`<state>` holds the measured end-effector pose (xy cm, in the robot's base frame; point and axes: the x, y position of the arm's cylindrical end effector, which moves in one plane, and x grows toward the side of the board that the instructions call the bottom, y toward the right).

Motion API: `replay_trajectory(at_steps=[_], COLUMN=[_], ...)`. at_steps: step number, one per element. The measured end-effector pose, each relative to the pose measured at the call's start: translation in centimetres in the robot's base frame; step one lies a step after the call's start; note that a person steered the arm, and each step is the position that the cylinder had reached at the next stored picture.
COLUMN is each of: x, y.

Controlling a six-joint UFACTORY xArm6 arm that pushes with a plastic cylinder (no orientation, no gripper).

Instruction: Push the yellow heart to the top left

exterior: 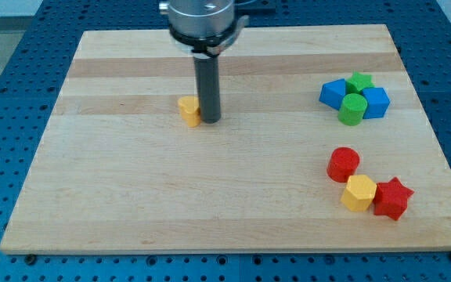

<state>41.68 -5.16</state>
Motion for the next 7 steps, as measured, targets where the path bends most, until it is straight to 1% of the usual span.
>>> replay_trajectory(at_steps=[3,4,5,6,7], x=[-0.2,-1.7,-4.3,-4.9,-4.1], y=[-6.0,-7.1,-7.7,-8.8,-9.5])
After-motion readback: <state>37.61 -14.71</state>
